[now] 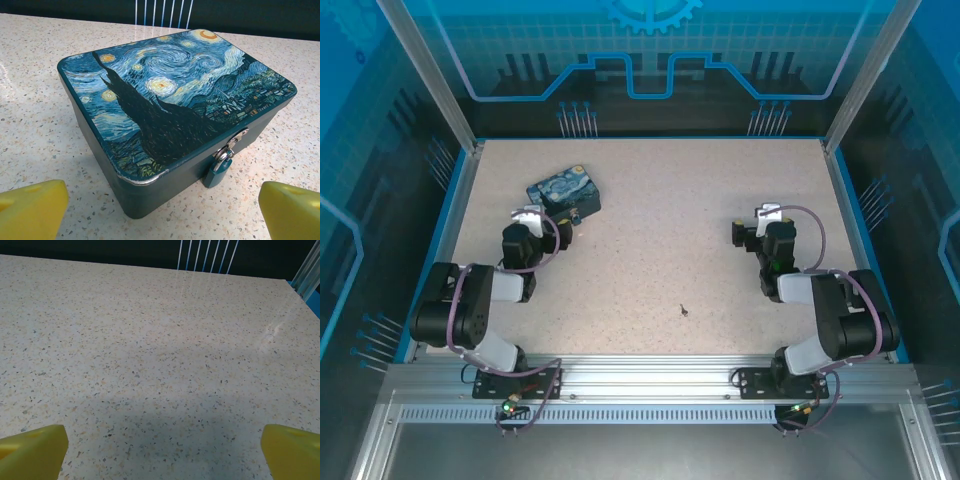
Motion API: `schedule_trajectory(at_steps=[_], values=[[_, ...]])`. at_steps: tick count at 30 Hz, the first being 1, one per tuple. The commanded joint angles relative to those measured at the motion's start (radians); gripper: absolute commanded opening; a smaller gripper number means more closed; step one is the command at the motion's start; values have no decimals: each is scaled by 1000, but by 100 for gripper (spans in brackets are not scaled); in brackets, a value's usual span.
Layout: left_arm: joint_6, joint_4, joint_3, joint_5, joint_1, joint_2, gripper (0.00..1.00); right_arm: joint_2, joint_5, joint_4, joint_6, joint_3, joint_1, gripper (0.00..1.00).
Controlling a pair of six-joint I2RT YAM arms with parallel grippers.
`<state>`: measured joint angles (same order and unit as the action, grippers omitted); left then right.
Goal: Unlock a padlock with a key
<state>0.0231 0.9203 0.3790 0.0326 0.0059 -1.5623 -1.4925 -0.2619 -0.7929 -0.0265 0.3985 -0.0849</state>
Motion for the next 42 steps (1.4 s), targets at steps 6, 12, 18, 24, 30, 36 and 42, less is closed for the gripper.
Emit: schedule_trajectory(at_steps=[6, 12, 18, 24, 30, 36, 42], values=[[-14, -4, 4, -11, 11, 11, 99, -9, -18, -9, -14, 8, -11, 100], [-14, -4, 4, -11, 11, 11, 99, -8, -12, -6, -16, 8, -9, 100], [-8, 12, -3, 0, 11, 15, 99, -5, 22, -7, -18, 5, 7, 100], [15, -104, -33, 81, 11, 221, 99, 69, -13, 77, -8, 22, -13, 100], [162, -546, 165, 132, 14, 404, 99, 281, 6, 435, -65, 110, -22, 100], [278, -1095, 543, 140, 25, 307, 99, 449, 90, 793, -210, 234, -74, 100], [378, -1256, 738, 51, 104, 125, 99, 453, 123, 1030, -278, 372, -215, 100]])
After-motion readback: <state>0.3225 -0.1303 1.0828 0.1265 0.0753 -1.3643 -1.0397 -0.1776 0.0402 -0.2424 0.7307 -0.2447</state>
